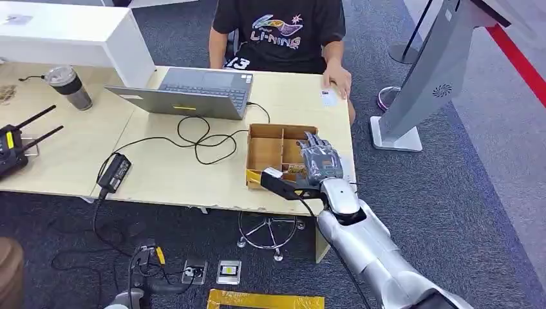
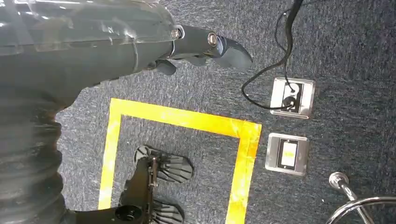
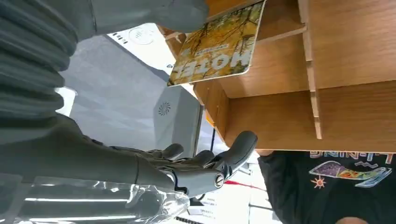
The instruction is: Pass the card to the sensor for recognition and then transmit it.
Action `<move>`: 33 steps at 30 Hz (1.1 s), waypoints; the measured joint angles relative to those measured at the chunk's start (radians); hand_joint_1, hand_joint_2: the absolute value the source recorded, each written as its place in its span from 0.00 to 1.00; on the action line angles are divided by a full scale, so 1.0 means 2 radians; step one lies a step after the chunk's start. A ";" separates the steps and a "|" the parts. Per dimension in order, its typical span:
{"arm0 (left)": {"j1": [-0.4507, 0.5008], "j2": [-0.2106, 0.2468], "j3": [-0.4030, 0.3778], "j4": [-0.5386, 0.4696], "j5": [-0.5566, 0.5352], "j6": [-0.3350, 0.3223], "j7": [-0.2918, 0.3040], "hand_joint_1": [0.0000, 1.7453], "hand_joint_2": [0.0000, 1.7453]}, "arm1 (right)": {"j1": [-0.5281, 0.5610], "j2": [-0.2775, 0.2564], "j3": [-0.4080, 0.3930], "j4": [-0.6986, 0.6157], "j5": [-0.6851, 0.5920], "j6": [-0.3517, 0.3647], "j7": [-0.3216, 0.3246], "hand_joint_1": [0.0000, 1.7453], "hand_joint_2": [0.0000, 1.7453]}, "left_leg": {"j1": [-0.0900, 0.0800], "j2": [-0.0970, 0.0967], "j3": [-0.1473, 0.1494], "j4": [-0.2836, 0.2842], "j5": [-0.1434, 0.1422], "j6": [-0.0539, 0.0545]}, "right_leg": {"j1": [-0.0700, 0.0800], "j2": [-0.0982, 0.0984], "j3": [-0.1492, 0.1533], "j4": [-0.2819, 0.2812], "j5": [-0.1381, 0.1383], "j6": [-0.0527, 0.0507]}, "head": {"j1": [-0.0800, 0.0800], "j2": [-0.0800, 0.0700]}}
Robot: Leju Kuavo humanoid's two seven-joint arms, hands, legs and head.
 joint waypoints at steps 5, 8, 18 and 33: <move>0.000 -0.001 0.000 0.000 0.000 0.000 0.000 0.00 1.00 | 0.000 0.003 0.000 0.000 0.003 0.002 0.000 0.26 1.00 | 0.000 0.000 0.000 0.000 0.000 0.000 | 0.000 0.000 0.000 0.000 0.000 0.000 | 0.000 0.000; 0.000 -0.001 0.000 0.000 0.000 0.000 0.000 0.00 1.00 | 0.000 0.005 0.000 0.000 0.004 0.002 0.000 0.27 1.00 | 0.000 0.000 0.000 0.000 0.000 0.000 | 0.000 0.000 0.000 0.000 0.000 0.000 | 0.000 0.000; 0.000 -0.002 0.000 0.000 -0.001 0.000 0.000 0.00 1.00 | 0.006 0.005 0.000 0.002 0.010 0.007 0.001 0.57 1.00 | 0.000 0.000 0.000 0.000 0.000 0.000 | 0.000 0.000 0.000 0.000 0.000 0.000 | 0.000 0.000; -0.001 -0.003 0.000 0.000 -0.003 0.000 0.000 0.00 1.00 | 0.007 0.005 0.000 0.008 0.015 0.015 0.002 0.96 1.00 | 0.000 0.000 0.000 0.000 0.000 0.000 | 0.000 0.000 0.000 0.000 0.000 0.000 | 0.000 0.000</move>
